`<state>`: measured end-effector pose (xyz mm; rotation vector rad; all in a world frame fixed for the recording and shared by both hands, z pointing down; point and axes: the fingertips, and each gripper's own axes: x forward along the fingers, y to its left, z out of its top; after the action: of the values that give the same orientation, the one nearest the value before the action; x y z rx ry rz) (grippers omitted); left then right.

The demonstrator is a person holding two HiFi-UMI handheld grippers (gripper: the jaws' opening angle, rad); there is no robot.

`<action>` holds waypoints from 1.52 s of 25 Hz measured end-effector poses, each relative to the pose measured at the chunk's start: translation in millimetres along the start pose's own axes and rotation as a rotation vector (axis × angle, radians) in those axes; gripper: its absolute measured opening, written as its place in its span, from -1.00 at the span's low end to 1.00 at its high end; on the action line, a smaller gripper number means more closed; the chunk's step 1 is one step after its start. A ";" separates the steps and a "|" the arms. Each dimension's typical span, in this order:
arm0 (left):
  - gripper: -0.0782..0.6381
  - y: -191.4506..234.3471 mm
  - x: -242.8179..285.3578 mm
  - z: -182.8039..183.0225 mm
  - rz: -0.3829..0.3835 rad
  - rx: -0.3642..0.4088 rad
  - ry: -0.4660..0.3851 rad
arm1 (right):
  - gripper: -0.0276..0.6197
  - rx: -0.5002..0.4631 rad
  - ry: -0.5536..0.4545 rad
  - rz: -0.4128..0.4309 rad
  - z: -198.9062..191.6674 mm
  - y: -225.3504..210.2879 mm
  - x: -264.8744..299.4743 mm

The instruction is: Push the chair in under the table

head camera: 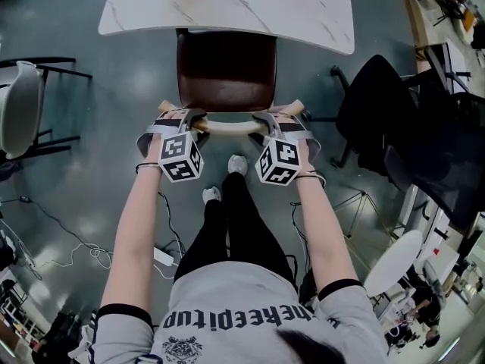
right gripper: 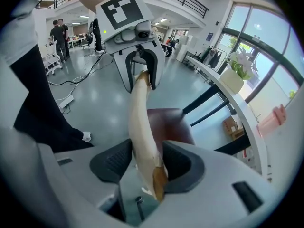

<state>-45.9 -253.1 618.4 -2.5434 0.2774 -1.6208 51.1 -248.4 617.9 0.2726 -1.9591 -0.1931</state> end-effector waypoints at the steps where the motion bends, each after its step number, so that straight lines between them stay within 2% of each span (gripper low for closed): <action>1: -0.16 0.8 -0.1 0.3 0.001 0.003 -0.003 | -0.28 -0.003 -0.004 0.004 0.1 -1.0 0.1; 21: -0.16 6.4 2.4 -0.9 0.000 0.010 -0.001 | -0.26 -0.014 -0.031 0.018 0.6 -7.1 3.1; 32: -0.15 5.4 3.5 -1.1 0.001 -0.015 0.020 | -0.23 0.012 -0.031 0.012 -0.1 -7.0 2.6; 38: -0.16 2.0 1.0 -2.0 0.056 -0.050 0.053 | -0.22 0.046 -0.021 0.012 1.2 -3.9 1.0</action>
<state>-47.5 -255.3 619.8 -2.5074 0.3945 -1.6828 50.0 -252.4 617.2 0.2903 -1.9874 -0.1440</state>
